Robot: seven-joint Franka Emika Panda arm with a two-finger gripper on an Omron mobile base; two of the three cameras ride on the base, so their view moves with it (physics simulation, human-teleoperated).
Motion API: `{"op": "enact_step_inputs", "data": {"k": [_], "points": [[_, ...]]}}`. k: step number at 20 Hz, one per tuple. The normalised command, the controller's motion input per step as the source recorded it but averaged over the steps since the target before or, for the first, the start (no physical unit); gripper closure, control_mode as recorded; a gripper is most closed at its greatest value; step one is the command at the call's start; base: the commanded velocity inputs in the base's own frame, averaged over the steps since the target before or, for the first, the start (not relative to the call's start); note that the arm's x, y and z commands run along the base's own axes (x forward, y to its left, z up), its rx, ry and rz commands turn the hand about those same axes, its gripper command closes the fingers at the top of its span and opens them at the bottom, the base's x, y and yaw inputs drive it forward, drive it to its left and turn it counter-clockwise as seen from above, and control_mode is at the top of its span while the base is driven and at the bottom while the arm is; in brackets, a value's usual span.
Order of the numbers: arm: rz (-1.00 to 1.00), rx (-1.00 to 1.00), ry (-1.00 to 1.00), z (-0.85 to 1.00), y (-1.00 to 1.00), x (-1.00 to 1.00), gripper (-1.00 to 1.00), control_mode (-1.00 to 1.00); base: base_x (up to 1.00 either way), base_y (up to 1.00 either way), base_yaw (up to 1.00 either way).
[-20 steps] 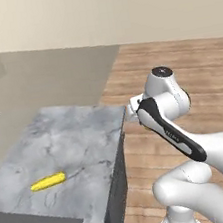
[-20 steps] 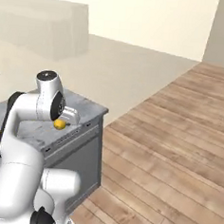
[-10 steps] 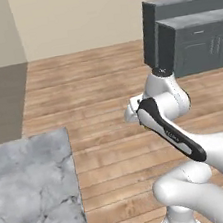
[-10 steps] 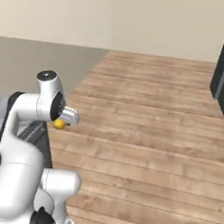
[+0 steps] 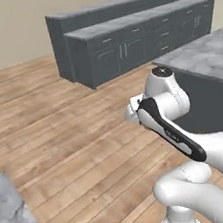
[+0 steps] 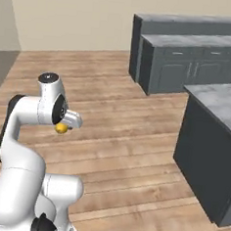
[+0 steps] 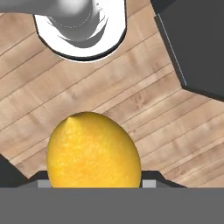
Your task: Turn on the sink faucet. Then move the lemon from the counter to the sink. Turn off the sink. Move the vegetable from the sink to the pot next to the stove. Finally move the pot to the rear left burner.
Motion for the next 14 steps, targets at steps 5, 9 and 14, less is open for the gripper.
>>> {"op": "enact_step_inputs", "data": {"k": [5, 9, 14], "points": [[0.0, 0.0, 0.0, 0.0, 0.0, 0.0, 1.0, 1.0, 0.06, -0.15, -0.68], [0.0, 0.0, 0.0, 0.0, 0.0, 0.0, 1.0, 1.0, 0.09, -0.16, -0.67], [0.0, 0.0, 0.0, 0.0, 0.0, 0.0, 1.0, 1.0, 0.1, -0.16, -0.67]]}}
